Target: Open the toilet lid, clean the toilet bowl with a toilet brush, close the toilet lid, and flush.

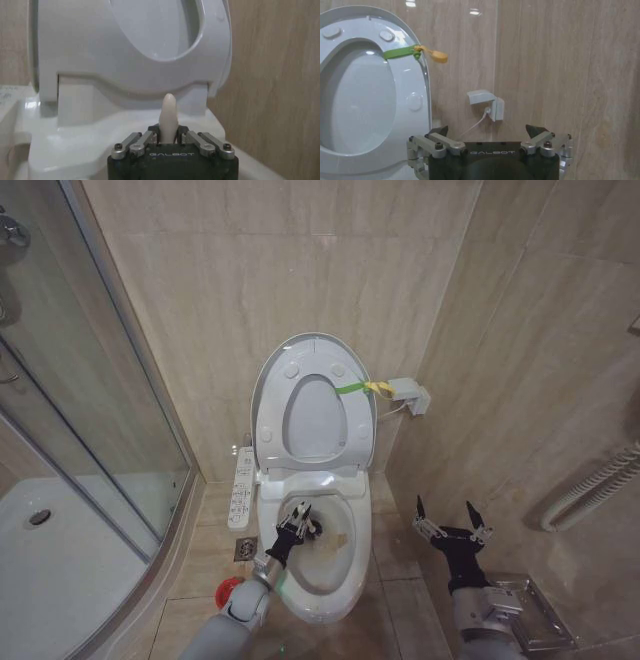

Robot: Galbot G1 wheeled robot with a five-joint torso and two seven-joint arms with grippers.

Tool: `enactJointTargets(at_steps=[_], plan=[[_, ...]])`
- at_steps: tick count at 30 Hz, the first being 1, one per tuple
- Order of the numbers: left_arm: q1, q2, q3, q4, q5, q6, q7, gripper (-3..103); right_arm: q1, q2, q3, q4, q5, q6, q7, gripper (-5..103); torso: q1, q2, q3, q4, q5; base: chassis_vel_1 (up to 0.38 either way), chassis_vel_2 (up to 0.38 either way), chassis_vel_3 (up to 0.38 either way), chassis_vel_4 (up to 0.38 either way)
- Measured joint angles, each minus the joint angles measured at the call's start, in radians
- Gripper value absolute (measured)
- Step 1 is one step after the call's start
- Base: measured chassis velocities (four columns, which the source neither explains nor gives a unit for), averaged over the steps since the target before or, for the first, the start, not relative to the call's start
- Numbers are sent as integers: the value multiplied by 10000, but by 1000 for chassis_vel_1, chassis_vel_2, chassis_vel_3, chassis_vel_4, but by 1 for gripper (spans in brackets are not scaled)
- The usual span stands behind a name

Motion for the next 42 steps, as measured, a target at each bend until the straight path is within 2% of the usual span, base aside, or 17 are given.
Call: enactJointTargets(at_steps=[5,11,27,37,42], plan=[[76,43,162,-1330,-388,111,-23,22,0,0,0,0,0,0,0,100,0,0,0,-3,0,0,0,0,0],[432,-14,499,-1848,-214,40,-39,22,0,-1,0,0,0,0,0,100,0,0,0,1,0,0,0,0,0],[-27,-550,1136,-1475,-213,-50,-41,22,0,-1,0,0,0,0,0,100,-1,1,-1,-1,1,0,0,0,0],[-158,-366,868,-558,-355,17,199,22,0,-1,0,0,0,0,0,100,-1,2,-1,0,-2,0,0,0,0],[-380,-368,873,-613,-410,30,179,22,0,-1,0,0,0,0,0,100,0,1,0,0,-1,0,0,0,0]])
